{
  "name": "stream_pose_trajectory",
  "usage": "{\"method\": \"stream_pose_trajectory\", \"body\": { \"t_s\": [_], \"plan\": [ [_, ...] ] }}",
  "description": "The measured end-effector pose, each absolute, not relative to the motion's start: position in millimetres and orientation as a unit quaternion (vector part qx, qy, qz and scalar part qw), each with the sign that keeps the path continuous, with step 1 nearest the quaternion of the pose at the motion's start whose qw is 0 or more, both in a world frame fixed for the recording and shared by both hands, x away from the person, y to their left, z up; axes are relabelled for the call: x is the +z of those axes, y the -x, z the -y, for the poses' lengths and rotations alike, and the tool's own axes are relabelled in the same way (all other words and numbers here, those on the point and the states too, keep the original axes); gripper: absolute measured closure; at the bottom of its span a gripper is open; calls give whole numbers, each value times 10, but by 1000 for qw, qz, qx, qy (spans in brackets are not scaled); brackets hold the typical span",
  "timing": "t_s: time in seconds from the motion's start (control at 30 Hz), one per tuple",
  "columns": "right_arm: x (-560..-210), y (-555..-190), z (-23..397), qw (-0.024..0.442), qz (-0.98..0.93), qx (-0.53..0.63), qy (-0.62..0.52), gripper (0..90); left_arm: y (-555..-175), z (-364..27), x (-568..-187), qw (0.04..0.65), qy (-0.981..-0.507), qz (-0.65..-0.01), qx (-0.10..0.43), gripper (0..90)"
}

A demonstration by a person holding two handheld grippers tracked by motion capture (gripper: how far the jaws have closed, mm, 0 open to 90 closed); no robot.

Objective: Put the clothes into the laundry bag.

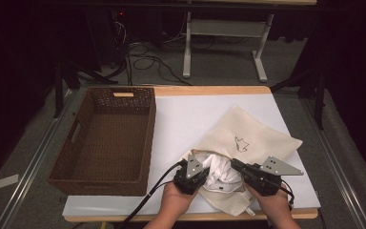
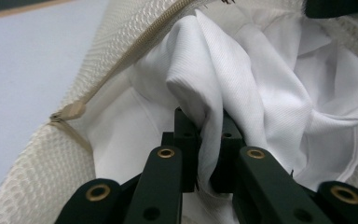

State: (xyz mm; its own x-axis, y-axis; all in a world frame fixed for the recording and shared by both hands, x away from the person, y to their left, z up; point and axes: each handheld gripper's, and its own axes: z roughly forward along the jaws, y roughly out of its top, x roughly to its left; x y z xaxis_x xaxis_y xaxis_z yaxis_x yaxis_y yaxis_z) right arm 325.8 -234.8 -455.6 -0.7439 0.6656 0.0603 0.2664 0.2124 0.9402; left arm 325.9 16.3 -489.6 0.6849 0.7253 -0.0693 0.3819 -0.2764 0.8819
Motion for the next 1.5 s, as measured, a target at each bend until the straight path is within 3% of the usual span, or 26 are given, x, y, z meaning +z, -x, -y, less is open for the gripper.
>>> {"method": "stream_pose_trajectory", "body": {
  "t_s": [0.23,0.57,0.63,0.8,0.97,1.23,1.5],
  "plan": [
    [-4535,-3244,2355,186,-753,550,-308,891,-3282,53,-5019,494,-770,-362,179,834],
    [-4555,-3278,2506,185,-744,554,-324,891,-3685,481,-5047,478,-778,-362,190,808],
    [-4558,-3286,2524,183,-743,556,-324,891,-3684,480,-5051,481,-775,-365,186,743],
    [-4577,-3281,2511,185,-748,550,-322,891,-3542,315,-5072,490,-770,-369,174,439],
    [-4577,-3273,2491,190,-750,546,-321,891,-3354,152,-5091,500,-768,-360,176,285],
    [-4577,-3269,2488,190,-751,545,-321,890,-3302,218,-5193,478,-800,-336,135,356],
    [-4573,-3267,2512,188,-749,547,-323,890,-3355,302,-5175,472,-806,-337,119,619]
  ]
}}
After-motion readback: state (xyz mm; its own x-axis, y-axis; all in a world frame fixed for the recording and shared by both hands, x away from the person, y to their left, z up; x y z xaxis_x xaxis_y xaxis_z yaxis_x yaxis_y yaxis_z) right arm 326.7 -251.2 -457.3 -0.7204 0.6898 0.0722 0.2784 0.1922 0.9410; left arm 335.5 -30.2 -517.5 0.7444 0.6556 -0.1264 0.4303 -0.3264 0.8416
